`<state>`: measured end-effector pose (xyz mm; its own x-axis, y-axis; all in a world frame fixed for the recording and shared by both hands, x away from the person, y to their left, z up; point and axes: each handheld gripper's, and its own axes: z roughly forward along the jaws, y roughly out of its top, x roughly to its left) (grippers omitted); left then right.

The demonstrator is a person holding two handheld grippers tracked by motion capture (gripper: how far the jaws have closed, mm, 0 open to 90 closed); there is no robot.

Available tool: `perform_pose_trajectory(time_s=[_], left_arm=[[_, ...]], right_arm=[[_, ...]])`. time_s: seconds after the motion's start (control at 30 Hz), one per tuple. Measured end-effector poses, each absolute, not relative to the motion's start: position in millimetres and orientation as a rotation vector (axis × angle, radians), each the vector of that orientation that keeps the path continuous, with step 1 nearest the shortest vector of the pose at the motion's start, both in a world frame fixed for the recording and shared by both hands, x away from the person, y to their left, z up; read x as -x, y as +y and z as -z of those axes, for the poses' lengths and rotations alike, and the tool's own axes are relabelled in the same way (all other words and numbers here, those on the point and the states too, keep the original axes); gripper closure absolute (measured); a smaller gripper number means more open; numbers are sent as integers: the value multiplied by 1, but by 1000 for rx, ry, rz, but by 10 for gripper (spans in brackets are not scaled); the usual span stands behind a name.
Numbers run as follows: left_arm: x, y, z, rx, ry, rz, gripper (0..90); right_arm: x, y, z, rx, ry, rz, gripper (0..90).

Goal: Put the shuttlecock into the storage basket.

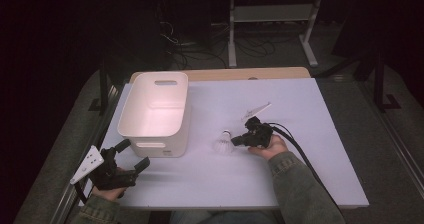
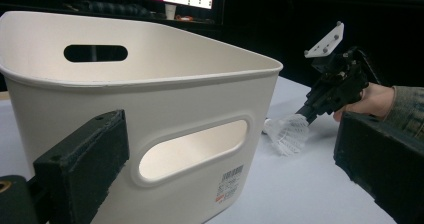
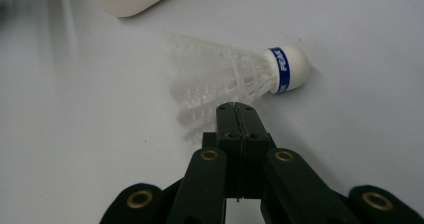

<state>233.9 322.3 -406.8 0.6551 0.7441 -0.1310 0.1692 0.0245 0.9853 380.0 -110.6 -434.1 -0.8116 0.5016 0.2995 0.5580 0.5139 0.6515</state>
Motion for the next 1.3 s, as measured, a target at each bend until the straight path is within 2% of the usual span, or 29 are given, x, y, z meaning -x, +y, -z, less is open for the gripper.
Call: perform_pose_trajectory(time_s=[1.3], left_arm=[[-234,322,407,-1508,791,-519,8]], right_arm=[[-405,-43,434,868,-2668,1159,886]])
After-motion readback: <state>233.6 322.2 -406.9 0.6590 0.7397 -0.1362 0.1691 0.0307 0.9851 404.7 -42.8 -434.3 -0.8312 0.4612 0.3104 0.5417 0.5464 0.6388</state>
